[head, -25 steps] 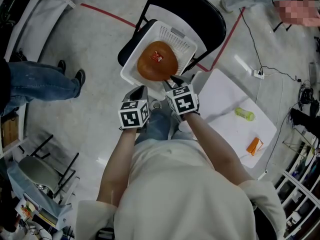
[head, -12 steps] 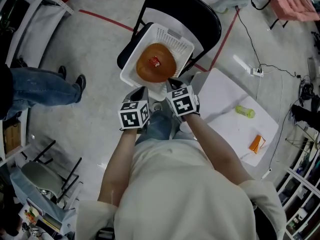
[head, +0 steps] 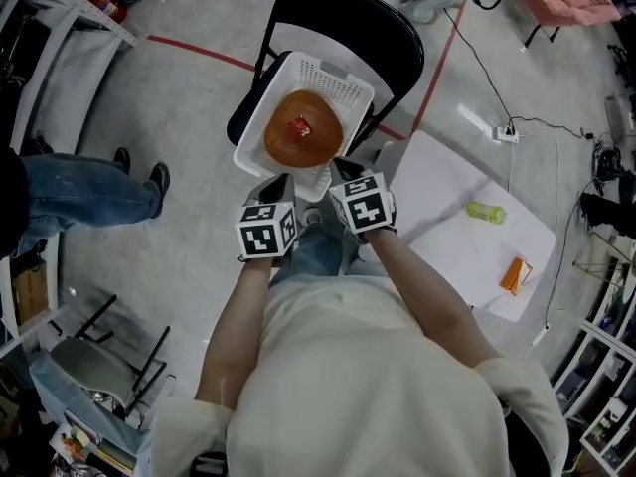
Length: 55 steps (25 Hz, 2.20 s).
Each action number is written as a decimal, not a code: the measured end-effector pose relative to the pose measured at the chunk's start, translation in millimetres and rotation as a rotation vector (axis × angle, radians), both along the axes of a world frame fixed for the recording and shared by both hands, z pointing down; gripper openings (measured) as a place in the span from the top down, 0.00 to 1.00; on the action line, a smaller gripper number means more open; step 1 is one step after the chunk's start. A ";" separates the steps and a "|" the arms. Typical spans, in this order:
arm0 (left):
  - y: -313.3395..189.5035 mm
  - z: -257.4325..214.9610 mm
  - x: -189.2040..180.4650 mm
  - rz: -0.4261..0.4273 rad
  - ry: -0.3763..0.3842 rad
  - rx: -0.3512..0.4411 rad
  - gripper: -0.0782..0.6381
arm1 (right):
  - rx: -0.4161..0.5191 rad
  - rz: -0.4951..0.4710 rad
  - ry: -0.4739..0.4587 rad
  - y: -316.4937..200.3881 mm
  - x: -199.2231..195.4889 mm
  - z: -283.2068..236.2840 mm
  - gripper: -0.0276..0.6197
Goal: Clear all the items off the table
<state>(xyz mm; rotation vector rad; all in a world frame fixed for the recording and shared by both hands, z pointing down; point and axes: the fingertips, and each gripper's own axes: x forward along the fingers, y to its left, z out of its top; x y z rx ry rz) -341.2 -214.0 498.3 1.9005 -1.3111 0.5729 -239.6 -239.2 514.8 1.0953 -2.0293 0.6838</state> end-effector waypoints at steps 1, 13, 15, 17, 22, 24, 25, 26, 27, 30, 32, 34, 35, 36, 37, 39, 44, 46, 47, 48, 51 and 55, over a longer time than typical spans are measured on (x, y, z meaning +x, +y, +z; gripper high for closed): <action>-0.4 -1.3 1.4 0.002 0.002 0.003 0.88 | 0.002 0.005 0.000 0.8 1.4 -0.8 0.96; -2.8 -11.4 29.9 0.084 0.021 0.023 0.88 | 0.053 0.084 -0.026 3.0 21.3 -18.6 0.96; -3.0 -12.9 41.0 0.115 0.023 0.023 0.88 | 0.058 0.112 -0.029 3.9 30.6 -21.5 0.96; -2.5 -13.6 52.6 0.139 0.024 0.024 0.88 | 0.063 0.135 -0.030 5.7 40.9 -23.5 0.96; -2.0 -15.5 87.4 0.226 0.028 0.028 0.88 | 0.075 0.218 -0.034 13.2 73.1 -27.0 0.96; -0.9 -17.5 103.3 0.272 0.029 0.027 0.88 | 0.077 0.263 -0.034 18.5 88.3 -29.5 0.96; 0.2 -18.4 111.4 0.292 0.030 0.025 0.88 | 0.077 0.282 -0.032 21.5 96.1 -30.7 0.96; 1.5 -19.0 119.7 0.312 0.032 0.023 0.88 | 0.076 0.300 -0.031 24.6 104.2 -31.7 0.96; 3.0 -19.4 128.4 0.332 0.033 0.021 0.88 | 0.076 0.318 -0.028 27.8 112.6 -32.6 0.96; 9.3 -18.5 155.7 0.395 0.036 0.016 0.88 | 0.073 0.377 -0.023 39.3 139.8 -32.9 0.96; 15.0 -17.8 175.2 0.437 0.036 0.011 0.88 | 0.071 0.419 -0.022 48.8 160.0 -33.0 0.96; 20.9 -17.5 195.8 0.475 0.035 0.007 0.88 | 0.069 0.459 -0.021 58.5 181.8 -32.6 0.96; 23.8 -16.9 206.1 0.492 0.035 0.005 0.88 | 0.067 0.477 -0.021 63.4 192.6 -32.3 0.96; 26.8 -15.9 216.2 0.506 0.034 0.003 0.88 | 0.065 0.492 -0.020 68.3 203.3 -31.5 0.96; 30.3 -14.7 226.3 0.519 0.034 0.000 0.88 | 0.065 0.506 -0.019 73.5 213.8 -30.2 0.96; 39.1 -11.9 246.2 0.543 0.034 -0.007 0.88 | 0.060 0.529 -0.017 85.5 234.0 -27.3 0.96; 60.2 -3.6 293.8 0.588 0.033 -0.019 0.88 | 0.045 0.584 -0.015 114.7 281.9 -20.8 0.96; 68.2 0.4 311.2 0.597 0.030 -0.026 0.88 | 0.040 0.606 -0.014 125.5 302.3 -17.4 0.96; 72.6 1.9 319.8 0.603 0.027 -0.030 0.88 | 0.036 0.616 -0.014 131.1 312.5 -16.0 0.96; 77.3 2.8 328.1 0.609 0.024 -0.033 0.88 | 0.033 0.628 -0.016 136.7 322.5 -14.9 0.96; 90.9 4.7 351.4 0.628 0.012 -0.039 0.88 | 0.026 0.660 -0.022 152.2 350.7 -11.7 0.96; 105.0 11.6 377.6 0.633 0.003 -0.044 0.88 | 0.018 0.683 -0.015 170.1 383.3 -3.0 0.96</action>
